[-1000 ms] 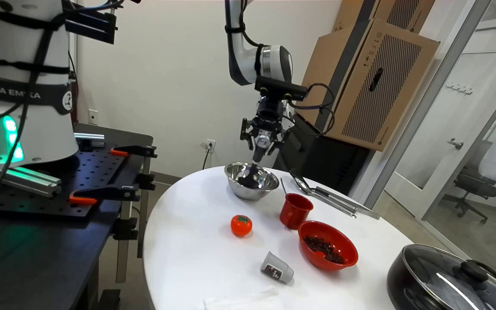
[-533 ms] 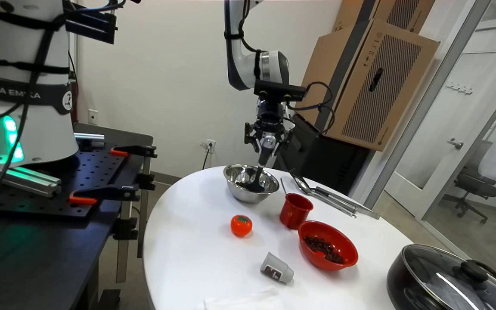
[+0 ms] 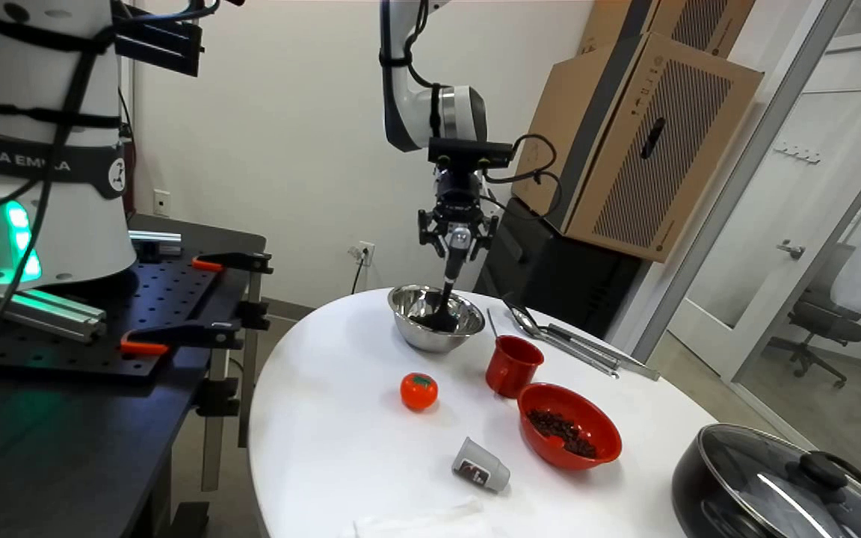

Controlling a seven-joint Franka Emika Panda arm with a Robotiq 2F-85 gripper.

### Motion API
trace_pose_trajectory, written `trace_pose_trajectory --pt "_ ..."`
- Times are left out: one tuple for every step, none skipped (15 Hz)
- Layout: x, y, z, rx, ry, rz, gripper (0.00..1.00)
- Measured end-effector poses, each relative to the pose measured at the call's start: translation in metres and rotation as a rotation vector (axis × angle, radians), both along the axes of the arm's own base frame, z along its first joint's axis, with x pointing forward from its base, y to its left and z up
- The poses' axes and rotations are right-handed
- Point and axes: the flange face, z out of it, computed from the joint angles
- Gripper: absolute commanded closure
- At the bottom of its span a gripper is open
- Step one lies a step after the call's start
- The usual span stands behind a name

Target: Pick up the spoon and stir the objects in the silver bowl

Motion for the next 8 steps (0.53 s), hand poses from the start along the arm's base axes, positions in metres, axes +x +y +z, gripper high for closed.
trace_pose_trajectory --pt "-0.001 0.0044 -0.0005 -0.007 -0.019 0.009 0.9" --pt "-0.0015 0.0079 -0.0011 -0.015 -0.041 0.018 0.9" --pt "-0.0021 0.0108 -0.002 -0.021 -0.06 0.025 0.9" --pt "-0.0022 0.0127 -0.0027 -0.028 -0.082 0.031 0.9" --pt "-0.0019 0.0137 -0.0036 -0.036 -0.102 0.037 0.9" --pt "-0.0014 0.0139 -0.0044 -0.046 -0.122 0.042 0.9" --pt "-0.001 0.0134 -0.0052 -0.058 -0.139 0.047 0.9" --pt "-0.0006 0.0123 -0.0058 -0.074 -0.155 0.052 0.9"
